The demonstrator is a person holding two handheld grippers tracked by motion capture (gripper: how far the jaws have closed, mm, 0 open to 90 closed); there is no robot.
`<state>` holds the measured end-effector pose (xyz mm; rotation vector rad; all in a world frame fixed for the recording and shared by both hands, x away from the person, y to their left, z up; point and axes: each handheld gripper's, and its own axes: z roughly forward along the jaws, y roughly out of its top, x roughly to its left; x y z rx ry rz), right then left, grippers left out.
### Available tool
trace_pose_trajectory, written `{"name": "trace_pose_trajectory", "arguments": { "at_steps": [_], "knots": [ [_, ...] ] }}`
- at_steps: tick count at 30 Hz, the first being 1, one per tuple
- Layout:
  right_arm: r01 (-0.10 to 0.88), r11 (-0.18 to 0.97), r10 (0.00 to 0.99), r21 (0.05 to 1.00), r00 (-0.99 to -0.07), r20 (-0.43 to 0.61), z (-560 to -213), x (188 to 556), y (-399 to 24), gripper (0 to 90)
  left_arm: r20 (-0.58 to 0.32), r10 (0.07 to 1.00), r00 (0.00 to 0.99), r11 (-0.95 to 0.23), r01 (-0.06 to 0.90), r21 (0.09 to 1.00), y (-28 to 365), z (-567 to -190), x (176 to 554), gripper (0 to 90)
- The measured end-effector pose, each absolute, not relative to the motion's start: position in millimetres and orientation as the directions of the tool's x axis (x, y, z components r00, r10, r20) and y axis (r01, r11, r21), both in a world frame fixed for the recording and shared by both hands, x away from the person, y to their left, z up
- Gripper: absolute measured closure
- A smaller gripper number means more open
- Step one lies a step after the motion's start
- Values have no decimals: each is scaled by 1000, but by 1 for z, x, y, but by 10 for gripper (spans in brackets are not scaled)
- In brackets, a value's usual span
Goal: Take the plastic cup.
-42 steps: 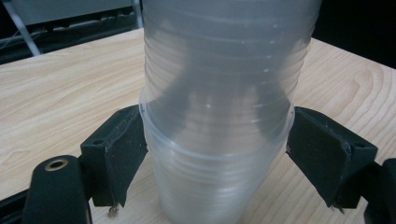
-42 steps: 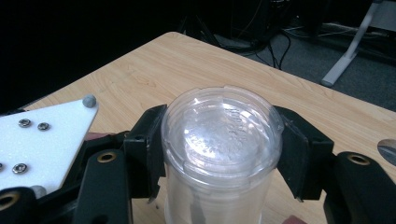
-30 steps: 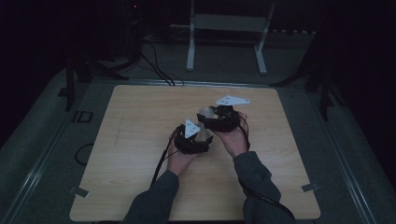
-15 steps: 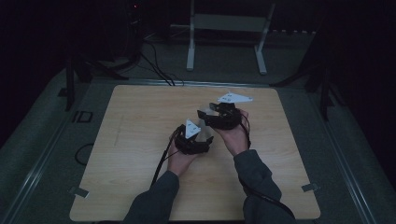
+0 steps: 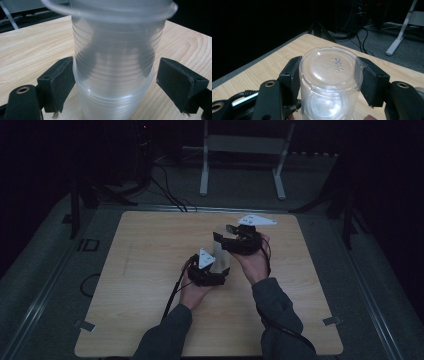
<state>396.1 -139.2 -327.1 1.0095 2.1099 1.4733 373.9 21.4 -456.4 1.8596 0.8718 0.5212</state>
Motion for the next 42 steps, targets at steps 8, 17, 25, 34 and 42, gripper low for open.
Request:
{"name": "trace_pose_trajectory", "arguments": {
  "at_steps": [8, 17, 25, 34, 42],
  "knots": [
    [327, 169, 730, 930, -675, 105, -317, 394, -144, 407, -35, 753, 657, -248, 333, 910, 24, -452, 371, 147],
    [316, 126, 725, 940, -677, 131, -305, 392, -152, 407, -25, 751, 660, -246, 314, 917, 26, -448, 368, 161],
    [295, 98, 724, 950, -677, 135, -296, 388, -159, 408, -14, 749, 662, -245, 297, 923, 26, -445, 363, 167],
    [282, 65, 732, 957, -666, 146, -285, 383, -174, 409, -22, 749, 662, -237, 300, 924, 28, -444, 361, 193],
    [278, 68, 755, 958, -642, 133, -284, 378, -193, 409, -28, 747, 665, -240, 308, 921, 30, -447, 357, 205]
  ]
}}
